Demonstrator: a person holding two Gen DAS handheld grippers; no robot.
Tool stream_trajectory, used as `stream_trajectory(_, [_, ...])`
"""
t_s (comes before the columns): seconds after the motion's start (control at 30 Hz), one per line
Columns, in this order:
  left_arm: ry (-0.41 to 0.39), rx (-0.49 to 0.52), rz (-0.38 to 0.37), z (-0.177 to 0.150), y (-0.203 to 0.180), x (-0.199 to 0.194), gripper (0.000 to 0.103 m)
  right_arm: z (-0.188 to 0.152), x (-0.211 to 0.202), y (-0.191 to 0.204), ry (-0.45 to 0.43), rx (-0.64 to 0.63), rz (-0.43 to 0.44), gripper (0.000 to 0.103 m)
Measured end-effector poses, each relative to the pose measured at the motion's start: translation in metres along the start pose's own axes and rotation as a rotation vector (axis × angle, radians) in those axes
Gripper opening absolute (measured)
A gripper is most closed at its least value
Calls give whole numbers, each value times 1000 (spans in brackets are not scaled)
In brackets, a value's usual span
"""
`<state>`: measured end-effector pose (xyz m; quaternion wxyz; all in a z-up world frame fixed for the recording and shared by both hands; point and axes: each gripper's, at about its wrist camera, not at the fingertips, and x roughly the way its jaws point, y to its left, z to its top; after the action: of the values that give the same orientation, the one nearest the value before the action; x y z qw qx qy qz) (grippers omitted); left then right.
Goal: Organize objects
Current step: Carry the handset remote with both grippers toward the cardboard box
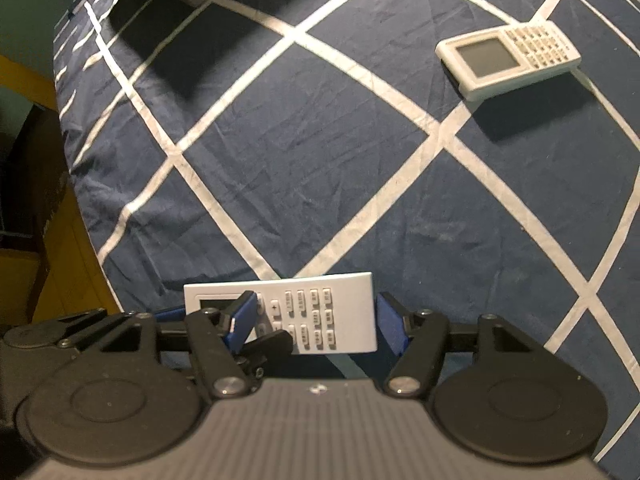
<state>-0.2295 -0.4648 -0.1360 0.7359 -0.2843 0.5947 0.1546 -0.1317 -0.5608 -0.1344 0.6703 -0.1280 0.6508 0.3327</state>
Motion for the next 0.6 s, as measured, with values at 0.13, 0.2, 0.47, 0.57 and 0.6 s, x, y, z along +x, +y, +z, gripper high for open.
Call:
stream_trajectory(0.13, [-18,27,4,8,-4,-10,71,5,-10,2,-28,20,2,64])
stream_trajectory(0.2, [-29,43,8,12,-6,-14,71,8,-16,2,-46,28,5,64])
stream_trajectory(0.47, [-71,105,10,37,-18,-30,71,27,-35,2,-114,61,7,64])
stream_trajectory(0.57, [-82,128,7,50,-20,-33,71,36,-39,1,-135,75,4,64])
stream_trajectory(0.6, [-84,139,6,54,-21,-34,71,39,-40,1,-143,82,4,64])
